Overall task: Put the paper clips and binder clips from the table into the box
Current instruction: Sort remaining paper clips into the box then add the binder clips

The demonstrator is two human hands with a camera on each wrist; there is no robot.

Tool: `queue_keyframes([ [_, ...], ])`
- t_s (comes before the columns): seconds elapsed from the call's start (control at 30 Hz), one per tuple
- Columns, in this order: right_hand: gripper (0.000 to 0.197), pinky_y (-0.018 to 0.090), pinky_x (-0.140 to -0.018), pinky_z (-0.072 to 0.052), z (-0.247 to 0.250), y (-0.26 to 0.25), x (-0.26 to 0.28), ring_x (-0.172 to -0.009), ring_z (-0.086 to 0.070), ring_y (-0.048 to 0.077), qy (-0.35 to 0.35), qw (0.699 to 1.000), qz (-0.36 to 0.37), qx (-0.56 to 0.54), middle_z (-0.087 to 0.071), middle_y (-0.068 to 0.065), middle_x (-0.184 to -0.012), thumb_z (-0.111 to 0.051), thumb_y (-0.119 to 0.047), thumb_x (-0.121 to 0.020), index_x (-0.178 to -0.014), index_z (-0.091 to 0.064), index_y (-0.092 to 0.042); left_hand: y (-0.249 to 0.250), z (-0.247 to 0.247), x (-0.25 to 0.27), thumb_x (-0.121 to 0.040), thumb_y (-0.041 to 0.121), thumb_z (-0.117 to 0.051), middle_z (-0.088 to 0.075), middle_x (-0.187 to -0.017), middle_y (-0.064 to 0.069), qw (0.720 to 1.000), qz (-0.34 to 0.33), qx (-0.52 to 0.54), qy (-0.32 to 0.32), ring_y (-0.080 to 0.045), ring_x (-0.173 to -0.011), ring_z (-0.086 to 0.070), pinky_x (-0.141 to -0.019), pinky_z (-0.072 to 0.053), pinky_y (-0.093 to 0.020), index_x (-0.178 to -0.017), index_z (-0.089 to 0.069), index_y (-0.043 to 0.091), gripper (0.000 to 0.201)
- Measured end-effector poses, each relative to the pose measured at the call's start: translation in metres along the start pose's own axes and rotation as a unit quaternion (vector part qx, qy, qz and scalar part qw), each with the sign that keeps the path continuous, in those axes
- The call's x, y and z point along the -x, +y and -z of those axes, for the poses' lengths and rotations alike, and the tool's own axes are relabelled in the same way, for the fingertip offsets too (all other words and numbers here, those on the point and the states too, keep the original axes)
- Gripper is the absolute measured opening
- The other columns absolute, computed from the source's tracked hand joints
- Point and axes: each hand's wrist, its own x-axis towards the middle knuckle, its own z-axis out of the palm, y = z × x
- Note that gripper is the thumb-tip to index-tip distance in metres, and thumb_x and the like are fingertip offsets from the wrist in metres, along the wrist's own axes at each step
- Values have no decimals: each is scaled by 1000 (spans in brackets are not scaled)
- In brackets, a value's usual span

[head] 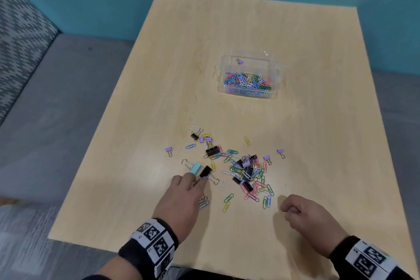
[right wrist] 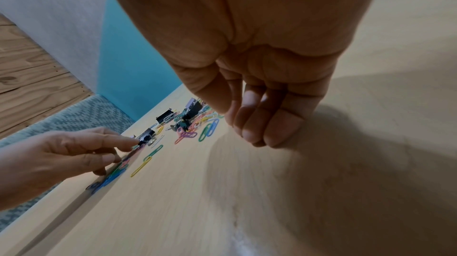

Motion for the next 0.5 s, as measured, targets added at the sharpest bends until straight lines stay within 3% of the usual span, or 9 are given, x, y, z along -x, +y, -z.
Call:
queue_keyframes([
  [0.1, 22, 29, -62, -45, 1, 0, 0, -58, -51, 10, -4, 1000, -2, -6, -54, -9, -56, -56, -6, -81, -76, -64, -26, 1, 6, 1, -77, 10, -51, -56, -115, -7, 999, -35, -28, 3, -23, -89, -47, -82, -42, -30, -120, -59, 11, 44],
  [0.17, 23, 30, -63, -46, 1, 0, 0, -59, -53, 10, -4, 1000, -2, -8, -55, -9, -57, -57, -6, -80, -76, -64, -27, -3, 5, 2, -77, 9, -48, -58, -118, -9, 997, -49, -54, -13, -23, -93, -45, -85, -39, -30, -118, -61, 10, 43],
  [0.23, 24, 31, -64, -47, 2, 0, 0, -59, -53, 12, -4, 1000, 0, -9, -54, -8, -57, -57, -6, -80, -75, -63, -29, -7, -1, 0, -78, 11, -48, -55, -126, -9, 996, -39, -64, -49, -26, -94, -47, -83, -45, -35, -122, -58, 11, 44],
  [0.33, 29, 34, -64, -47, 2, 0, -1, -58, -52, 12, -8, 1000, 3, -10, -54, -8, -57, -57, -5, -79, -76, -62, -33, -11, -4, -2, -81, 16, -34, -50, -132, -8, 993, -25, -80, -80, -29, -94, -48, -73, -51, -40, -125, -55, 11, 49],
  [0.4, 31, 35, -65, -48, 2, 0, -1, -58, -51, 10, -12, 1000, 4, -14, -54, -8, -57, -57, -5, -79, -77, -61, -35, -10, -1, 0, -76, 15, -39, -52, -128, -10, 990, -42, -107, -79, -28, -91, -50, -68, -52, -38, -121, -57, 10, 49],
  [0.5, 33, 35, -64, -47, 3, 0, -1, -57, -50, 10, -11, 1000, 5, -17, -54, -7, -57, -57, -4, -79, -78, -61, -36, -9, 1, 9, -66, 14, -60, -54, -123, -11, 983, -92, -130, -88, -29, -91, -53, -65, -52, -37, -121, -57, 9, 54],
])
